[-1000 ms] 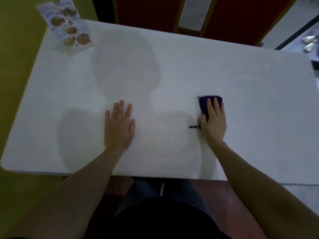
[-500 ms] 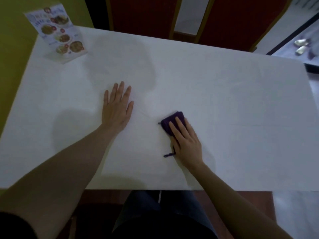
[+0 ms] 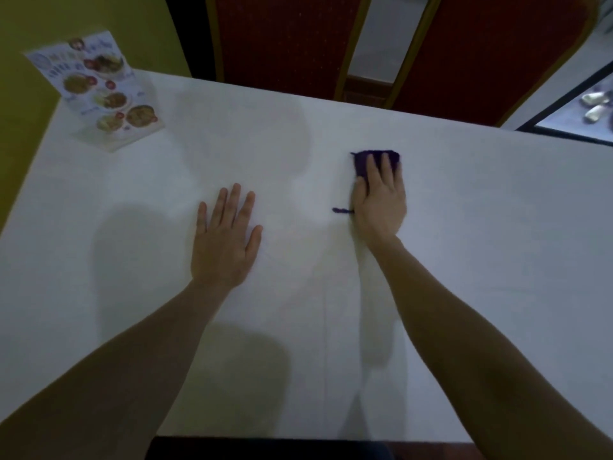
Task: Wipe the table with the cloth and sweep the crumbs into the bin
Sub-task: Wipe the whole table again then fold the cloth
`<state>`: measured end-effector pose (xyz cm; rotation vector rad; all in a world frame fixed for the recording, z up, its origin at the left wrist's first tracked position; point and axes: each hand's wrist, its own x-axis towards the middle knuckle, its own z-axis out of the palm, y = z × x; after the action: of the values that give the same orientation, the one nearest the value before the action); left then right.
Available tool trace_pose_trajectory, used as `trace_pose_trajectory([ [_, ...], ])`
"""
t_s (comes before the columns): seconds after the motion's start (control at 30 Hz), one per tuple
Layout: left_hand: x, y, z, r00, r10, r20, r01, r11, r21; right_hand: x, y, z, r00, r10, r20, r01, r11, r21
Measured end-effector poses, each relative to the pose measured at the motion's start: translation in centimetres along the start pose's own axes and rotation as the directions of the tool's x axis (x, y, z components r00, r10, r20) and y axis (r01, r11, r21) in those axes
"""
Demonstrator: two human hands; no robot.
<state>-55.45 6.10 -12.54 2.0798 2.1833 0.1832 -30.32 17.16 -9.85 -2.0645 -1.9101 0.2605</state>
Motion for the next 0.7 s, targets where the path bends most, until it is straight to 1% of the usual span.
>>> trace_pose_trajectory([
  [0.1, 0.1, 0.0, 0.0, 1.0, -0.006, -0.005, 0.006, 1.0, 0.012, -1.8, -3.7, 1.8, 0.979, -0.201, 0.025, 0.201, 0.98, 0.005],
  [0.17, 0.0, 0.1, 0.0, 1.0, -0.009, 0.001, 0.009, 1.0, 0.022, -4.7, -4.4, 2.1, 0.938, -0.346, 0.029, 0.345, 0.938, 0.023],
  [0.23, -0.1, 0.1, -0.1, 1.0, -0.005, 0.0, 0.005, 1.0, 0.026, -7.4, -3.2, 1.8, 0.889, -0.454, 0.063, 0.454, 0.891, 0.022],
  [0.3, 0.0, 0.1, -0.1, 1.0, -0.002, 0.006, 0.002, 1.0, 0.024, -9.0, -0.7, 1.0, 0.866, -0.495, 0.07, 0.495, 0.869, 0.018],
  [0.37, 0.0, 0.1, -0.1, 1.0, -0.003, 0.003, 0.003, 1.0, 0.023, -9.2, 2.2, 0.0, 0.886, -0.462, 0.03, 0.462, 0.887, 0.017],
  [0.5, 0.0, 0.2, -0.1, 1.0, 0.001, -0.005, -0.001, 1.0, 0.015, -4.9, 6.4, -1.7, 0.963, -0.27, 0.009, 0.27, 0.963, -0.002],
  [0.57, 0.0, 0.2, 0.0, 1.0, 0.002, -0.008, -0.002, 1.0, 0.012, -1.2, 6.5, -1.9, 0.99, -0.139, -0.011, 0.139, 0.99, -0.012],
  [0.63, 0.0, 0.1, 0.1, 1.0, 0.001, -0.01, -0.001, 1.0, 0.012, 2.9, 5.2, -1.5, 1.0, -0.016, -0.026, 0.016, 1.0, -0.017],
  [0.7, 0.0, 0.1, 0.1, 1.0, 0.003, -0.015, -0.003, 1.0, 0.017, 6.6, 2.9, -0.5, 0.999, 0.041, -0.025, -0.042, 0.999, -0.013],
])
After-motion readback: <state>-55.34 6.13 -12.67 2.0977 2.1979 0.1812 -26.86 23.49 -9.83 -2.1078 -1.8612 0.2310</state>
